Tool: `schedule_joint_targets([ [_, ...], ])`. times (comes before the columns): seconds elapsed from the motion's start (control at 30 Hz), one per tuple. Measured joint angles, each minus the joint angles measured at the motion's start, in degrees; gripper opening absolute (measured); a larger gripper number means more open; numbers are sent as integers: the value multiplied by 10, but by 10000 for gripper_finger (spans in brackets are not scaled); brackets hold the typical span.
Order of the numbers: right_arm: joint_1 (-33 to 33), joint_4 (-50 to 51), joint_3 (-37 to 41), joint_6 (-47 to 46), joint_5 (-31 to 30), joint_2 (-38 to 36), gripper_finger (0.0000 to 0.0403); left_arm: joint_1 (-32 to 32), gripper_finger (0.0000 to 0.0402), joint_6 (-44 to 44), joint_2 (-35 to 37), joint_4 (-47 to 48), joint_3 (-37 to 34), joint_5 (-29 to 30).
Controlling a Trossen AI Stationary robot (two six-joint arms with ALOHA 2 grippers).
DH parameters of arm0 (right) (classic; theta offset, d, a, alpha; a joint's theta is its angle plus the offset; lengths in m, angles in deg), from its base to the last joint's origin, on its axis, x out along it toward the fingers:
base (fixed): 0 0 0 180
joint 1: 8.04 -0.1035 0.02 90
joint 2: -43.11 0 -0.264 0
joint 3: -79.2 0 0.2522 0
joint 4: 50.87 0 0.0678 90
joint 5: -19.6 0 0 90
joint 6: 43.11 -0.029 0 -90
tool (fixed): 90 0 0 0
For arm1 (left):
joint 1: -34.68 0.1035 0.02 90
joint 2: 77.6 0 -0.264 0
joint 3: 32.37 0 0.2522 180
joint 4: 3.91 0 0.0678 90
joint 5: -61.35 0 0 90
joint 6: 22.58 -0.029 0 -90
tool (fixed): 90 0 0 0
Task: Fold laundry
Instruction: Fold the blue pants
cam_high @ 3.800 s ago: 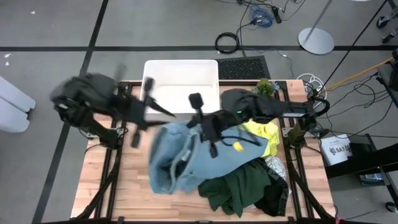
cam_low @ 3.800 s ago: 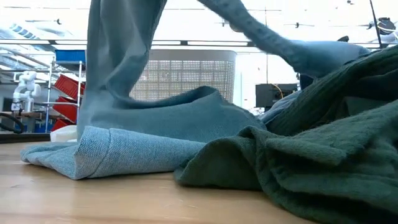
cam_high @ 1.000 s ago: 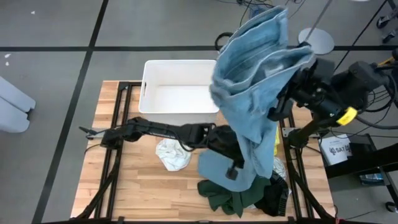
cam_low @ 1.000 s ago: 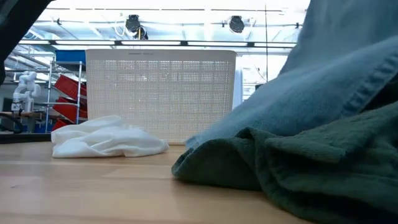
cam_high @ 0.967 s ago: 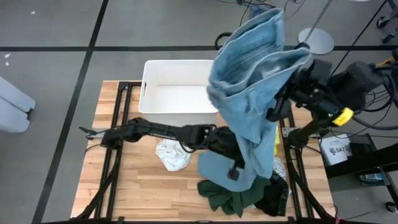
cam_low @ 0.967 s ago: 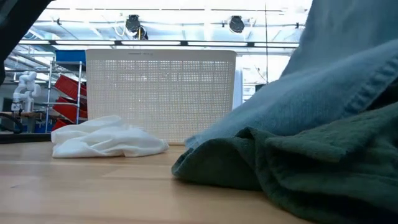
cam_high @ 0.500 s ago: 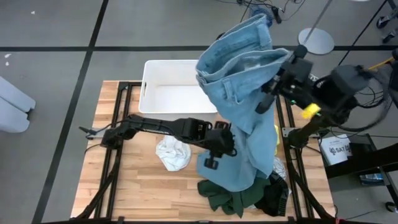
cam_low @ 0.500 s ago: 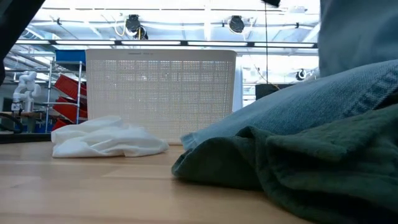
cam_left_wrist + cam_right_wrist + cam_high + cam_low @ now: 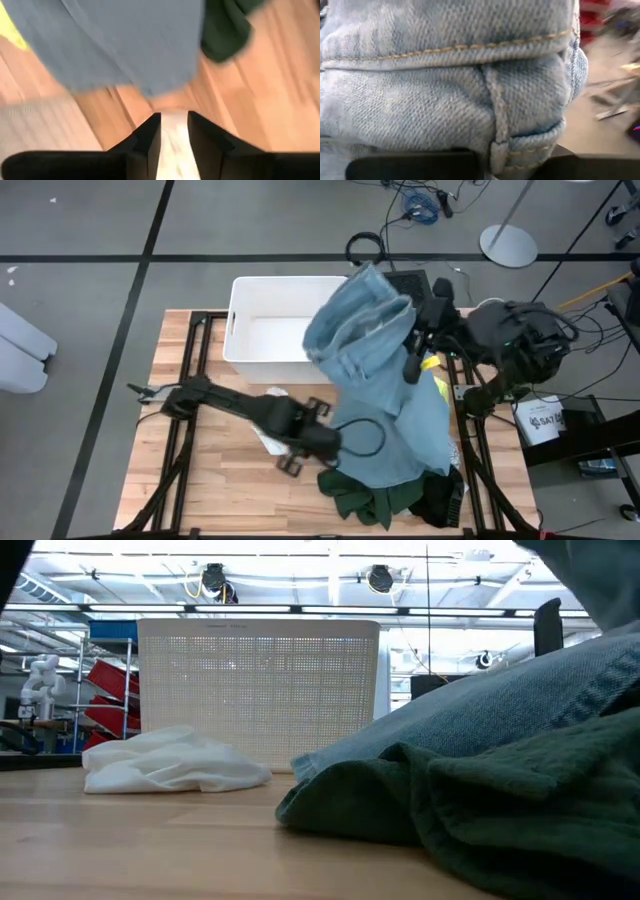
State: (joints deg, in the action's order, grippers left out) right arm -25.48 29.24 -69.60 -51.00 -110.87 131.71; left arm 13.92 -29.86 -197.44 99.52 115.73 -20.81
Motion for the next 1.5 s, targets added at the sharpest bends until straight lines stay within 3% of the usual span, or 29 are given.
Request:
schedule_joint_targets([
  [0.2,22,76,0,-35,93,24,40,-79,105,83,106,-6,0,26],
  [0.33,42,80,0,-4,196,60,40,-136,105,156,181,-8,0,142],
  [0.47,48,61,2,48,216,91,40,-185,105,206,231,-8,0,259],
  [0.6,49,-60,2,105,262,94,40,-217,105,237,256,-1,0,327],
  [0.77,38,-270,2,164,383,93,40,-254,105,224,271,-3,0,333],
  [0.97,32,-468,0,229,357,92,40,-302,105,229,272,-51,-42,357],
  [1.07,33,-517,0,231,377,92,40,-308,105,261,270,-42,-95,412],
  [1.27,24,-502,0,165,516,90,40,-300,105,277,304,-45,-154,564],
  [1.4,5,-486,0,156,554,94,40,-279,105,223,351,-101,-154,600],
  [1.5,-13,-491,0,168,572,99,40,-223,105,141,384,-193,-154,573],
])
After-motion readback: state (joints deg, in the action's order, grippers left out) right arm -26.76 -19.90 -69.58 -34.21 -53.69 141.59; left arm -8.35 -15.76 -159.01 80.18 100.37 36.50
